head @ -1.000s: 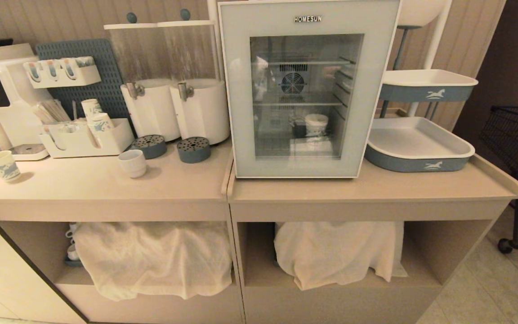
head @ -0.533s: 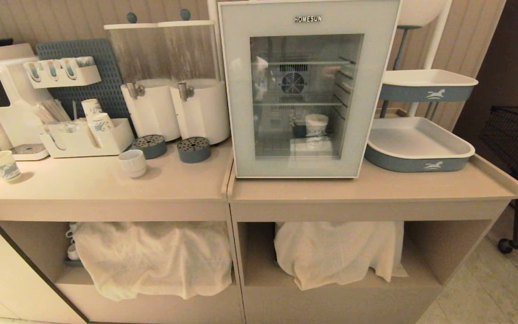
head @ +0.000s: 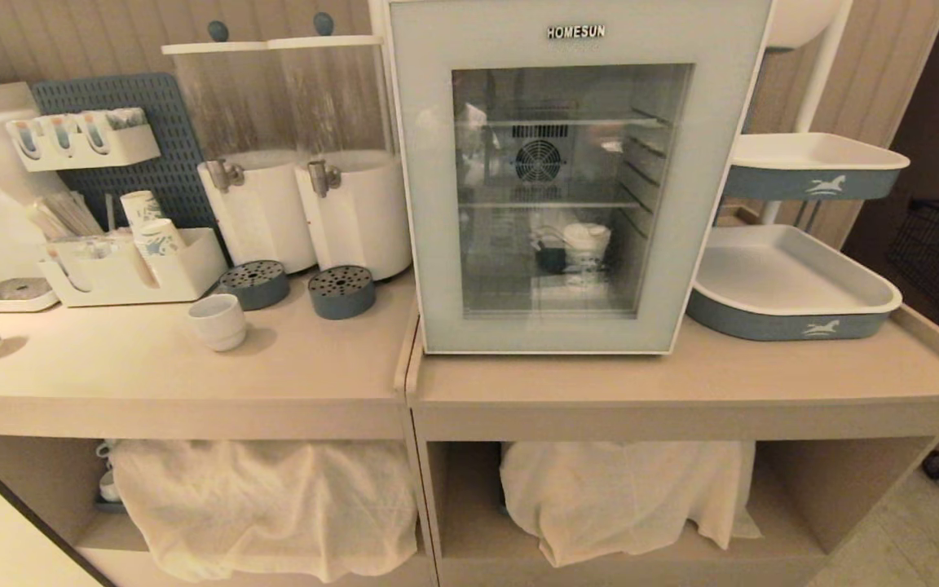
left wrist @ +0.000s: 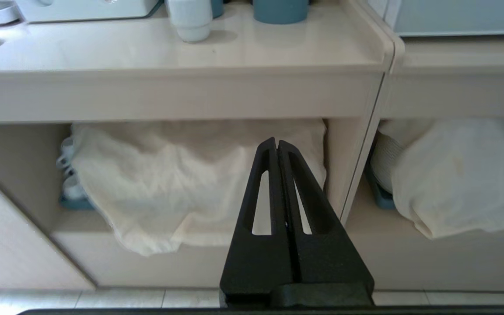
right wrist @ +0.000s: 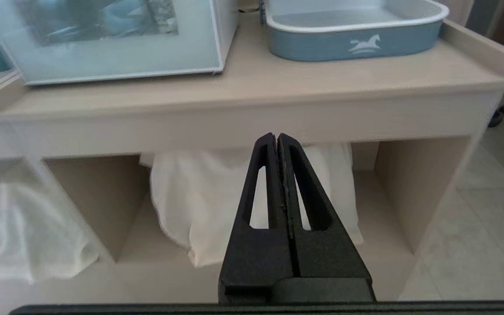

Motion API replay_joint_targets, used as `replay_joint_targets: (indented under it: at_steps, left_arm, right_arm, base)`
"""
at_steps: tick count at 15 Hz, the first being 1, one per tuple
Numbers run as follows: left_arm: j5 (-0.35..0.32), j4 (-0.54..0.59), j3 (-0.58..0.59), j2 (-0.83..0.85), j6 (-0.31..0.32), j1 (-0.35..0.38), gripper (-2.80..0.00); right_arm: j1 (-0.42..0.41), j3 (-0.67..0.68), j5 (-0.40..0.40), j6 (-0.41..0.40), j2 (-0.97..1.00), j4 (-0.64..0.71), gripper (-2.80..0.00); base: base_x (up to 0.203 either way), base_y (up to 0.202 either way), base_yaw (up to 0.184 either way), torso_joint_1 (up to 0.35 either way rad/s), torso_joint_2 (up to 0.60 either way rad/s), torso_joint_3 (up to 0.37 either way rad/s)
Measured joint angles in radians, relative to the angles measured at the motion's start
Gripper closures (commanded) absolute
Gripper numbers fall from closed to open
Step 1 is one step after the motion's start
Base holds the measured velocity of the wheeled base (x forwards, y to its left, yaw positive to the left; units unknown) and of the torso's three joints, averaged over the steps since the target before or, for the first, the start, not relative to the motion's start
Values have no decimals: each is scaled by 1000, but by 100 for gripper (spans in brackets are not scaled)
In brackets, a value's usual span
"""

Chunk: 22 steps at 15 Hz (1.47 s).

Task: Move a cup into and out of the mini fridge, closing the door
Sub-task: Open the freezer door

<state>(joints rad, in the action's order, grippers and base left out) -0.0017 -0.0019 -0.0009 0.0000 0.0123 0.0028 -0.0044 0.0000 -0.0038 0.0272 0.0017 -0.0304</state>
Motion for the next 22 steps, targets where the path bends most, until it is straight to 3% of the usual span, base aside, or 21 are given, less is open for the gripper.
replay_joint_targets:
  at_steps: [3, 8, 10, 12, 17, 19, 22]
  left_arm:
    - [-1, 0, 0, 0, -4, 0, 0]
    - [1, 23, -9, 0, 19, 0, 0]
    - [0, 84, -79, 0, 25, 0, 0]
    - [-13, 215, -240, 1, 23, 0, 0]
    - [-111, 593, -792, 128, -25, -29, 0]
    - [-100, 696, -1044, 261, -81, -146, 0]
    - [-10, 842, -1405, 466, -145, -472, 0]
  right_arm:
    - [0, 0, -1, 0, 0, 1, 0]
    - [0, 0, 0, 0, 0, 0, 0]
    - [0, 0, 0, 0, 0, 0, 0]
    - [0, 0, 0, 0, 0, 0, 0]
    - [0, 0, 0, 0, 0, 0, 0]
    - [0, 0, -1, 0, 0, 0, 0]
    - [0, 0, -1, 0, 0, 0, 0]
  base:
    - [175, 0, 0, 3, 4, 2]
    - [14, 0, 1, 0, 2, 0]
    - [0, 0, 0, 0, 0, 0]
    - [0, 0, 0, 0, 0, 0]
    - [0, 0, 0, 0, 0, 0]
    - [0, 0, 0, 0, 0, 0]
    - [0, 0, 0, 0, 0, 0]
